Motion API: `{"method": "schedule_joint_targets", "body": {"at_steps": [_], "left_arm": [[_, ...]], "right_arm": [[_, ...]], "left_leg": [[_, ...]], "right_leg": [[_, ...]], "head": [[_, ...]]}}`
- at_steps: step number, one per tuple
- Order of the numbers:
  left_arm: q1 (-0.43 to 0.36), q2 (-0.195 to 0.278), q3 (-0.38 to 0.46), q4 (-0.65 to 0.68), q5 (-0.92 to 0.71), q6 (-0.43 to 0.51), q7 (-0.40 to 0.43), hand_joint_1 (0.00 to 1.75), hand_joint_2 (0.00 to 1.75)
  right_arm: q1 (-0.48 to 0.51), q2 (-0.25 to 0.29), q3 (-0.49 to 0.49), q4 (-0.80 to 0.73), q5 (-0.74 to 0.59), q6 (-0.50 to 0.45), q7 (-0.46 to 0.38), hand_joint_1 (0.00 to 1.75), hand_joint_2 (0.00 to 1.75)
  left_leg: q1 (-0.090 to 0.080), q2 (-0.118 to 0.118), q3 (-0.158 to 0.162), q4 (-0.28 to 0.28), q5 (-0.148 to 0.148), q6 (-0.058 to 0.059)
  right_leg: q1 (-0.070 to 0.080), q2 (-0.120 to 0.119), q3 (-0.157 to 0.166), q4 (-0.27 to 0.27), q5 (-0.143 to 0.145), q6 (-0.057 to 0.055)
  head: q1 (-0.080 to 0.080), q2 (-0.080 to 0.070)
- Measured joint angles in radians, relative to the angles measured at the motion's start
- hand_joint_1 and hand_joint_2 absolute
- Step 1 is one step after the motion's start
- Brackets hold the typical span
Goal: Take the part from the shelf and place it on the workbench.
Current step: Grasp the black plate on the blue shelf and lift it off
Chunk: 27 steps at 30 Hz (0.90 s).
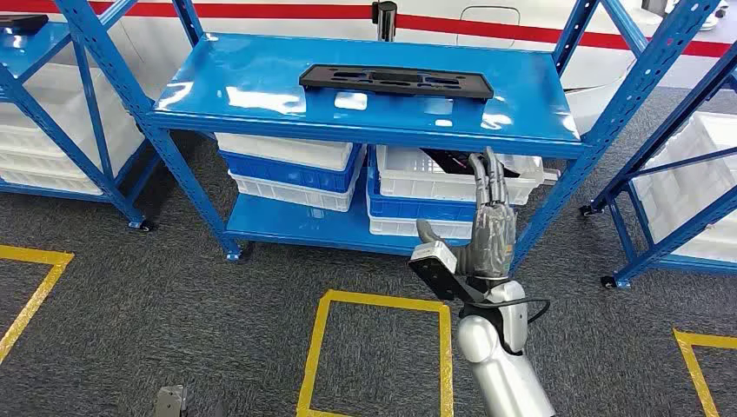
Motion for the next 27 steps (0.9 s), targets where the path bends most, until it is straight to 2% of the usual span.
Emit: {"method": "schedule_joint_targets", "body": {"at_steps": [11,15,18,22,27], "left_arm": [[-0.001,0.000,0.001,0.011,-0.002,-0.001,0.001,0.00,1.75],[-0.003,0.000,0.001,0.014,-0.027,-0.005,0.016,0.00,0.00],[-0.009,-0.002,-0.002,0.016,-0.056,-0.010,0.038,0.00,0.00],[-0.024,-0.008,-0.004,0.020,-0.076,-0.011,0.062,0.00,0.00],[-0.041,-0.015,-0.011,0.021,-0.085,-0.027,0.061,0.00,0.00]], "right_arm": [[0.002,-0.020,0.011,-0.093,0.005,0.000,0.000,0.00,1.75],[-0.015,-0.029,0.013,-0.112,0.045,-0.013,0.022,0.00,1.75],[-0.085,-0.045,0.019,-0.131,0.095,0.027,0.090,0.00,1.75],[-0.243,-0.058,0.052,-0.129,0.107,0.156,0.177,0.00,1.75],[-0.442,-0.024,0.136,-0.028,0.162,0.324,0.288,0.00,1.75]], "left_leg": [[0.000,0.000,0.000,0.000,0.000,0.000],[0.000,0.000,0.000,0.000,0.000,0.000],[0.000,0.001,0.000,0.000,0.001,0.000],[0.000,0.001,-0.001,0.000,0.003,0.001],[0.000,0.002,-0.004,0.000,0.005,0.000]], "right_leg": [[0.000,0.000,0.000,0.000,0.000,0.000],[0.000,0.000,0.000,0.000,0.000,0.000],[0.000,0.000,0.000,0.000,0.001,0.001],[0.000,0.001,0.000,0.001,0.002,0.003],[0.000,0.001,0.001,0.001,0.003,0.003]], "head": [[0.000,0.000],[0.000,0.000],[0.000,0.000],[0.000,0.000],[0.000,0.000]]}}
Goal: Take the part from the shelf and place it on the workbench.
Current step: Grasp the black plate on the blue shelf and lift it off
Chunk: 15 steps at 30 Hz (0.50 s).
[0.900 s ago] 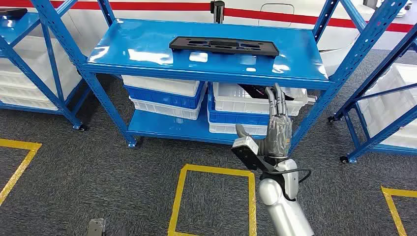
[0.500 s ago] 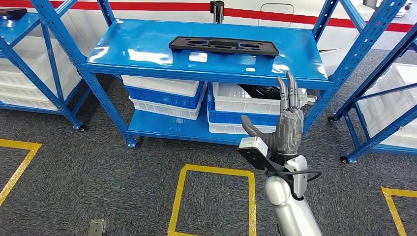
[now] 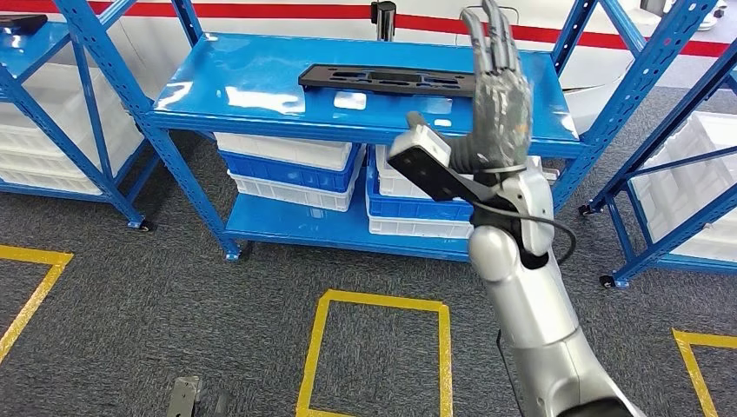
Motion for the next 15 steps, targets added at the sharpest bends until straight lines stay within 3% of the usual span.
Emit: {"method": "schedule_joint_targets", "body": {"at_steps": [6,11,15], "left_arm": [[-0.003,-0.001,-0.001,0.000,0.000,-0.006,-0.001,0.00,0.00],[-0.014,-0.006,-0.004,0.001,0.001,-0.025,0.002,0.00,0.00],[-0.015,-0.006,-0.010,0.002,-0.001,-0.023,0.011,0.00,0.00]], "right_arm": [[-0.024,0.009,0.014,0.025,0.021,0.022,0.021,0.00,1.75],[-0.174,0.099,0.116,0.292,0.084,0.005,0.075,0.00,1.75],[-0.224,0.121,0.126,0.394,0.077,-0.014,0.091,0.00,1.75]], "left_leg": [[0.000,0.000,0.000,0.000,0.000,0.000],[0.001,-0.003,-0.001,0.000,0.001,-0.001],[0.000,-0.003,-0.002,0.000,0.001,-0.001]], "right_leg": [[0.000,0.000,0.000,0.000,0.000,0.000],[0.000,-0.001,-0.001,0.000,0.000,0.000],[0.000,-0.001,-0.002,0.000,0.000,0.000]], "head": [[0.000,0.000],[0.000,0.000],[0.000,0.000]]}}
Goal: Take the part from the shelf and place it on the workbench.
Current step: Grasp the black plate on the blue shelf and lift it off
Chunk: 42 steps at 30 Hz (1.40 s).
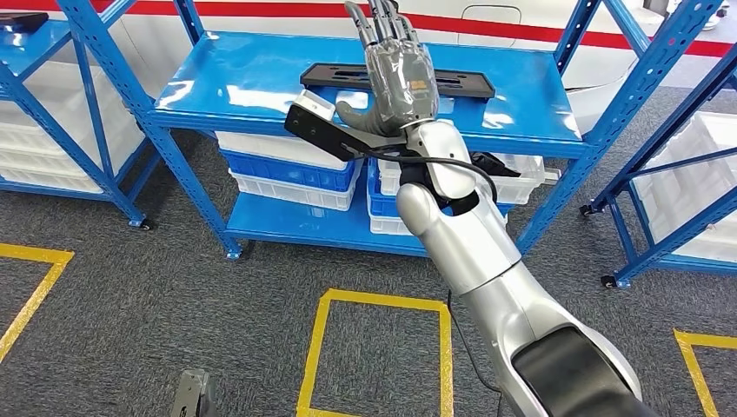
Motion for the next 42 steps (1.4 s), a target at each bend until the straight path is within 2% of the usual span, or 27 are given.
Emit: {"method": "schedule_joint_targets", "body": {"at_steps": [6,19,20,23,25,27,28,29,30,31,33,34,35,37,39,40,41,42], "left_arm": [[-0.002,0.000,-0.006,0.000,-0.005,0.056,-0.036,0.00,0.00],[-0.002,0.003,0.002,0.000,0.057,0.060,-0.066,0.00,0.00],[-0.002,0.005,0.006,0.000,0.064,0.059,-0.066,0.00,0.00],[0.002,0.012,0.026,0.000,0.095,0.058,-0.068,0.00,0.00],[0.005,0.015,0.041,0.001,0.111,0.060,-0.071,0.00,0.00],[0.010,0.018,0.052,0.002,0.118,0.062,-0.072,0.00,0.00],[0.013,0.020,0.057,0.002,0.119,0.064,-0.072,0.00,0.00],[0.015,0.021,0.060,0.003,0.118,0.065,-0.071,0.00,0.00],[0.016,0.021,0.063,0.004,0.117,0.066,-0.071,0.00,0.00],[0.017,0.021,0.064,0.005,0.115,0.066,-0.070,0.00,0.00],[0.018,0.022,0.065,0.006,0.109,0.067,-0.068,0.00,0.00],[0.018,0.023,0.065,0.007,0.107,0.068,-0.067,0.00,0.00],[0.017,0.024,0.065,0.007,0.106,0.069,-0.065,0.00,0.00],[0.019,0.026,0.066,0.008,0.103,0.072,-0.063,0.00,0.00],[0.020,0.025,0.066,0.009,0.100,0.076,-0.061,0.00,0.00],[0.019,0.026,0.066,0.009,0.099,0.077,-0.061,0.00,0.00],[0.018,0.026,0.066,0.009,0.099,0.078,-0.061,0.00,0.00],[0.018,0.026,0.066,0.009,0.098,0.078,-0.061,0.00,0.00]], "right_arm": [[-0.004,0.000,-0.023,0.042,-0.059,0.008,-0.036,0.00,1.75],[0.001,-0.015,-0.033,0.068,-0.121,0.018,-0.080,0.00,1.75],[0.001,-0.015,-0.034,0.069,-0.130,0.018,-0.087,0.00,1.75],[-0.007,-0.013,-0.040,0.079,-0.159,0.013,-0.115,0.00,1.75],[-0.022,-0.008,-0.044,0.092,-0.169,0.004,-0.132,0.00,1.75],[-0.036,-0.003,-0.045,0.109,-0.173,-0.005,-0.142,0.00,1.75],[-0.039,-0.001,-0.046,0.117,-0.174,-0.008,-0.145,0.00,1.75],[-0.038,-0.001,-0.046,0.124,-0.175,-0.011,-0.147,0.00,1.75],[-0.037,-0.001,-0.046,0.132,-0.176,-0.015,-0.150,0.00,1.75],[-0.036,-0.001,-0.047,0.139,-0.177,-0.019,-0.152,0.00,1.75],[-0.038,-0.001,-0.047,0.151,-0.180,-0.029,-0.157,0.00,1.75],[-0.040,-0.002,-0.048,0.158,-0.182,-0.033,-0.161,0.00,1.75],[-0.041,-0.001,-0.048,0.164,-0.184,-0.037,-0.164,0.00,1.75],[-0.041,-0.001,-0.048,0.173,-0.189,-0.040,-0.168,0.00,1.75],[-0.041,0.000,-0.049,0.178,-0.194,-0.041,-0.168,0.00,1.75],[-0.044,0.002,-0.049,0.179,-0.196,-0.042,-0.169,0.00,1.75],[-0.046,0.003,-0.049,0.180,-0.197,-0.042,-0.169,0.00,1.75],[-0.047,0.004,-0.049,0.182,-0.198,-0.043,-0.170,0.00,1.75]], "left_leg": [[0.000,0.000,0.000,0.000,0.000,0.000],[0.000,0.001,0.000,0.000,0.000,0.000],[-0.001,0.001,-0.001,0.002,-0.001,0.002],[0.003,0.006,0.006,-0.013,0.002,0.020],[0.012,0.014,0.019,-0.028,0.010,0.026],[0.016,0.020,0.023,-0.032,0.012,0.027],[0.017,0.023,0.023,-0.032,0.011,0.027],[0.018,0.025,0.024,-0.032,0.010,0.025],[0.020,0.026,0.025,-0.031,0.007,0.022],[0.024,0.026,0.028,-0.030,0.003,0.015],[0.034,0.027,0.035,-0.023,-0.010,-0.003],[0.037,0.028,0.036,-0.018,-0.017,-0.014],[0.037,0.029,0.034,-0.014,-0.024,-0.023],[0.037,0.031,0.033,-0.008,-0.032,-0.035],[0.041,0.032,0.029,0.012,-0.037,-0.042],[0.043,0.031,0.012,0.044,-0.042,-0.044],[0.044,0.030,-0.019,0.097,-0.054,-0.047],[0.043,0.028,-0.063,0.166,-0.075,-0.050]], "right_leg": [[0.000,0.000,0.000,0.000,0.000,0.000],[0.000,0.000,0.000,0.000,0.000,0.000],[-0.006,0.001,-0.001,-0.004,0.002,0.003],[-0.010,0.001,-0.002,0.001,0.017,0.021],[-0.003,-0.014,-0.023,0.040,-0.001,0.018],[-0.002,-0.029,-0.081,0.149,-0.049,0.011],[-0.004,-0.031,-0.117,0.215,-0.071,0.012],[-0.006,-0.032,-0.146,0.262,-0.082,0.015],[-0.009,-0.033,-0.160,0.275,-0.080,0.023],[-0.014,-0.036,-0.154,0.245,-0.058,0.037],[-0.021,-0.044,-0.106,0.112,0.006,0.067],[-0.020,-0.048,-0.086,0.054,0.021,0.066],[-0.018,-0.050,-0.073,0.024,0.029,0.053],[-0.013,-0.047,-0.068,0.020,0.020,0.013],[-0.015,-0.040,-0.058,0.024,0.020,-0.006],[-0.015,-0.037,-0.050,0.024,0.016,-0.012],[-0.014,-0.035,-0.043,0.023,0.012,-0.019],[-0.011,-0.033,-0.037,0.023,0.006,-0.027]], "head": [[0.000,0.000],[0.000,0.000],[0.000,0.000],[-0.001,0.000],[0.003,0.000],[0.009,0.000],[0.011,0.000],[0.011,0.000],[0.011,0.000],[0.011,0.000],[0.012,0.000],[0.014,0.000],[0.016,0.000],[0.013,0.000],[0.008,0.000],[0.006,0.000],[0.004,0.000],[0.002,0.000]]}}
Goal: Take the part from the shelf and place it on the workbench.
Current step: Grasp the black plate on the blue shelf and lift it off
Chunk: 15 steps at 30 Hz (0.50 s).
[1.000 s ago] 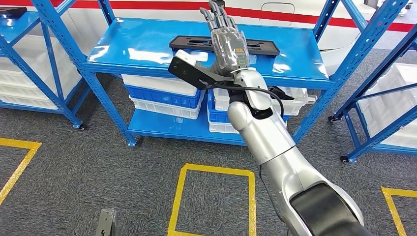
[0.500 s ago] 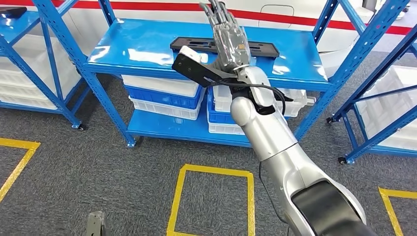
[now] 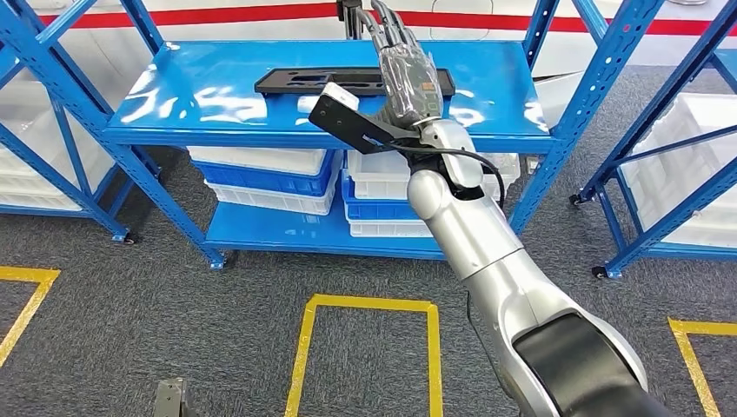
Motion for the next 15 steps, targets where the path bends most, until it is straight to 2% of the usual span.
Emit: {"method": "schedule_joint_targets", "body": {"at_steps": [2,3,4,5,6,7,8,9,11,13,14,15], "left_arm": [[0.003,0.000,0.000,0.000,0.000,0.000,0.000,0.00,0.00],[0.005,0.000,0.000,0.000,0.000,0.000,0.000,0.00,0.00],[0.006,0.000,0.000,0.001,0.000,0.000,0.000,0.00,0.00],[0.007,0.000,0.000,0.001,0.000,0.000,0.000,0.00,0.00],[0.007,0.001,0.000,0.001,0.000,0.000,0.000,0.00,0.00],[0.007,0.004,0.000,0.001,-0.001,0.000,0.000,0.00,0.00],[0.006,0.006,0.001,0.001,-0.001,0.000,0.000,0.00,0.00],[0.005,0.009,0.001,0.001,-0.001,0.000,-0.001,0.00,0.00],[0.004,0.010,0.001,0.002,-0.001,0.000,-0.001,0.00,0.00],[0.004,0.011,0.001,0.002,-0.001,0.000,-0.001,0.00,0.00],[0.002,0.011,0.002,0.002,0.000,0.000,-0.001,0.00,0.00],[0.001,0.011,0.002,0.002,0.000,0.000,-0.001,0.00,0.00]], "right_arm": [[0.001,0.001,0.000,0.005,-0.001,0.000,0.000,0.00,1.75],[0.002,0.001,0.000,0.007,-0.001,0.000,0.000,0.00,1.75],[0.003,0.001,0.000,0.009,-0.001,0.000,0.000,0.00,1.75],[0.002,0.001,0.000,0.010,-0.001,0.000,0.000,0.00,1.75],[0.002,0.002,0.000,0.010,-0.001,0.000,0.000,0.00,1.75],[0.001,0.002,0.000,0.012,-0.002,-0.001,0.000,0.00,1.75],[0.000,0.001,0.000,0.013,-0.002,-0.002,0.000,0.00,1.75],[0.001,0.000,0.000,0.014,-0.003,-0.004,0.000,0.00,1.75],[0.003,-0.001,0.000,0.016,-0.007,-0.008,-0.001,0.00,1.75],[0.002,-0.002,-0.001,0.016,-0.012,-0.011,-0.005,0.00,1.75],[-0.002,-0.003,-0.001,0.017,-0.014,-0.013,-0.008,0.00,1.75],[-0.006,-0.004,-0.001,0.019,-0.016,-0.014,-0.011,0.00,1.75]], "left_leg": [[-0.002,-0.002,-0.093,0.118,-0.038,0.000],[-0.005,-0.002,-0.124,0.138,-0.035,0.005],[-0.009,-0.002,-0.135,0.120,-0.007,0.015],[-0.016,-0.004,-0.128,0.069,0.041,0.030],[-0.027,-0.007,-0.110,0.000,0.095,0.052],[-0.037,-0.010,-0.091,-0.062,0.134,0.074],[-0.047,-0.014,-0.073,-0.111,0.156,0.090],[-0.055,-0.017,-0.059,-0.142,0.163,0.103],[-0.061,-0.018,-0.028,-0.182,0.159,0.114],[-0.056,-0.015,0.008,-0.215,0.165,0.121],[-0.051,-0.014,0.023,-0.226,0.165,0.121],[-0.048,-0.013,0.032,-0.230,0.162,0.117]], "right_leg": [[0.010,0.006,0.012,0.000,-0.012,-0.015],[0.016,0.010,0.019,0.000,-0.018,-0.020],[0.022,0.014,0.028,0.000,-0.025,-0.024],[0.028,0.017,0.038,-0.001,-0.032,-0.026],[0.032,0.020,0.048,-0.002,-0.039,-0.028],[0.037,0.021,0.056,-0.004,-0.045,-0.029],[0.036,0.023,0.061,-0.009,-0.050,-0.027],[0.033,0.023,0.067,-0.013,-0.051,-0.022],[0.031,0.021,0.078,-0.020,-0.042,-0.006],[0.033,0.013,0.076,0.002,-0.042,0.005],[0.034,0.009,0.055,0.039,-0.051,0.005],[0.031,0.005,0.021,0.093,-0.063,0.009]], "head": [[-0.003,0.000],[-0.003,0.000],[-0.003,0.000],[-0.003,0.000],[-0.003,0.000],[0.002,0.000],[0.005,0.000],[0.007,0.000],[0.006,0.000],[0.003,0.000],[0.004,0.000],[0.004,0.000]]}}
